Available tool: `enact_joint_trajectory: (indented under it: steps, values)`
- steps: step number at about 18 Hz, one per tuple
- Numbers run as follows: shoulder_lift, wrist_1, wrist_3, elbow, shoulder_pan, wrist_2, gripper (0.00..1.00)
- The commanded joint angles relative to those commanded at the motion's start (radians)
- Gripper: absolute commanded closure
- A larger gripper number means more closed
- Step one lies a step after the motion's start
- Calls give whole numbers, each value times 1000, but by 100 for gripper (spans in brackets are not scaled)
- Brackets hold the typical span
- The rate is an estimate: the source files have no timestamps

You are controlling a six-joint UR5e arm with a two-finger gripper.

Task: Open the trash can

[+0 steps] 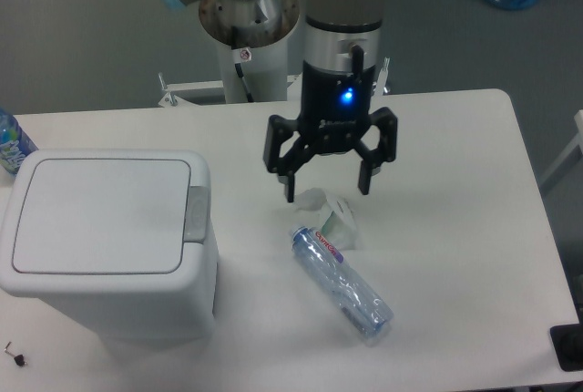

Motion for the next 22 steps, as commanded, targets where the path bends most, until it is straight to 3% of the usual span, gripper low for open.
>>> enact_joint_trajectory:
  steps: [6,22]
  values:
    - [3,0,-2,-32,-40,-2,0]
    - [8,0,-3,-48,-91,-2,0]
